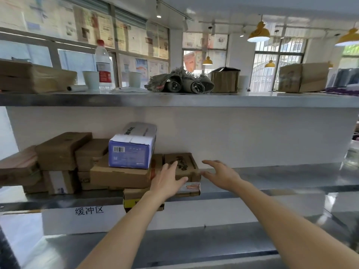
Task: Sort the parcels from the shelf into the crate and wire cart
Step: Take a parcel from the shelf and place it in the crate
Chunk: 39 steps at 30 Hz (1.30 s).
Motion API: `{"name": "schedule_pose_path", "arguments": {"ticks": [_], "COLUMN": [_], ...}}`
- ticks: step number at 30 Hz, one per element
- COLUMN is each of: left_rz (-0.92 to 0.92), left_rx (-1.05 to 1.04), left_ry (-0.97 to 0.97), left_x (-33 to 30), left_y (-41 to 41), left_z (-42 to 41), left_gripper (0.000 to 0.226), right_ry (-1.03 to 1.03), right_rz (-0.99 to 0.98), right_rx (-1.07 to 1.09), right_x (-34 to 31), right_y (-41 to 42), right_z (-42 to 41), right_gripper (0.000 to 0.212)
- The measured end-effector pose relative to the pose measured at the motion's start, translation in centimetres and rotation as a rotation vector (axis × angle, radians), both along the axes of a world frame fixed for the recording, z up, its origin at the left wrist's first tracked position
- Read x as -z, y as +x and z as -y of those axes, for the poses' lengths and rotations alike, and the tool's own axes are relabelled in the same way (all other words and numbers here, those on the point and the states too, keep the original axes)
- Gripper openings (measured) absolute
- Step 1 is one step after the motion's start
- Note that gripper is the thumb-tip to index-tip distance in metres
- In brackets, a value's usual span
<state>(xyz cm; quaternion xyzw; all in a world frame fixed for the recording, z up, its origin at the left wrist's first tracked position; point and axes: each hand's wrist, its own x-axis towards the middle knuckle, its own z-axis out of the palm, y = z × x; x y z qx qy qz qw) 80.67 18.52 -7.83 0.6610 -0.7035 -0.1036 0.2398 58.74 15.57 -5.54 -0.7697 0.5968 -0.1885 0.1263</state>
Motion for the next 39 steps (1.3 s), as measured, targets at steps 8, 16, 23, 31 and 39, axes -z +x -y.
{"name": "schedule_pose_path", "arguments": {"ticks": [8,16,23,31,39], "left_rz": [-0.143,-0.344,-0.547,-0.584,-0.685], "left_rx": [-0.073,-0.146,-0.299,-0.382,-0.369], "left_ry": [0.047,0.138,0.098,-0.105,-0.288], "left_x": [1.7,2.7,3.3,1.7,-2.6], "left_y": [-0.5,-4.0,-6.7,-10.2,-11.9], "left_z": [3.9,6.8,7.4,3.8,-0.1], "left_gripper": [0.079,0.085,0.095,0.110,0.079], "right_ry": [0.091,0.213,0.430,0.264,0.101], "right_rz": [0.120,0.347,0.649,0.711,0.864], "right_rx": [-0.078,-0.149,-0.254,-0.406,-0.556], "right_x": [3.0,4.9,5.9,5.4,0.3], "right_y": [2.4,-1.3,-3.2,-5.6,-7.1], "right_z": [4.6,8.8,11.5,9.8,6.4], "right_gripper": [0.060,0.056,0.052,0.074,0.080]}}
